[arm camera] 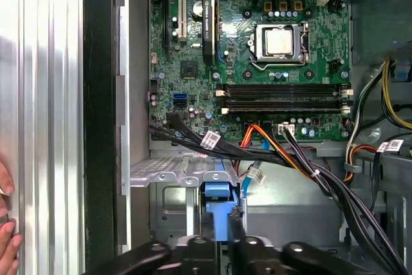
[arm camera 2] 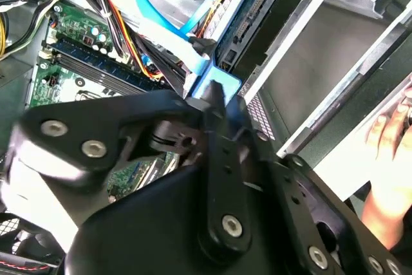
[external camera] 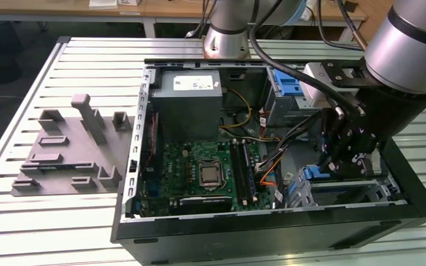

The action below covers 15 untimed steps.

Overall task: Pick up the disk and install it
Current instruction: 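Insert the disk into the insertion slot, then insert the first disk wire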

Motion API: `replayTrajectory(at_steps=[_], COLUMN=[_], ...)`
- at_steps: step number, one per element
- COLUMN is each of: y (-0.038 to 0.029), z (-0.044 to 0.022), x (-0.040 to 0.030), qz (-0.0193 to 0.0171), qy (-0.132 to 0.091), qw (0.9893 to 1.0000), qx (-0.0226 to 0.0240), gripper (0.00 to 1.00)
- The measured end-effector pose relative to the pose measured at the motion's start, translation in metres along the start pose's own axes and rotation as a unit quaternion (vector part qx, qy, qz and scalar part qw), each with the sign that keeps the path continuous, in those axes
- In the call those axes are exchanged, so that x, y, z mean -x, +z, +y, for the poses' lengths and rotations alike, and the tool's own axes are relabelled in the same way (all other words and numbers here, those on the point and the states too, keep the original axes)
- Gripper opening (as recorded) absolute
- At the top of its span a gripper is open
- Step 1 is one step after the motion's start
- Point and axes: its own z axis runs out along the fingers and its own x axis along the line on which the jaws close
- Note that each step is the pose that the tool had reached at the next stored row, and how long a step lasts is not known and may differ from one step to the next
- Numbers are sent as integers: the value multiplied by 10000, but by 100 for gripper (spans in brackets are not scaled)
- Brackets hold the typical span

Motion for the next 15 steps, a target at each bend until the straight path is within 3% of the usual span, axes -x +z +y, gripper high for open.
replayTrajectory(at_steps=[2,4,15], y=[0,1,3], z=[0,0,0], x=[0,0,0], qz=[0,0,0], qy=[0,0,0], qw=[10000,10000,10000], qx=[0,0,0], gripper=[13,11,11])
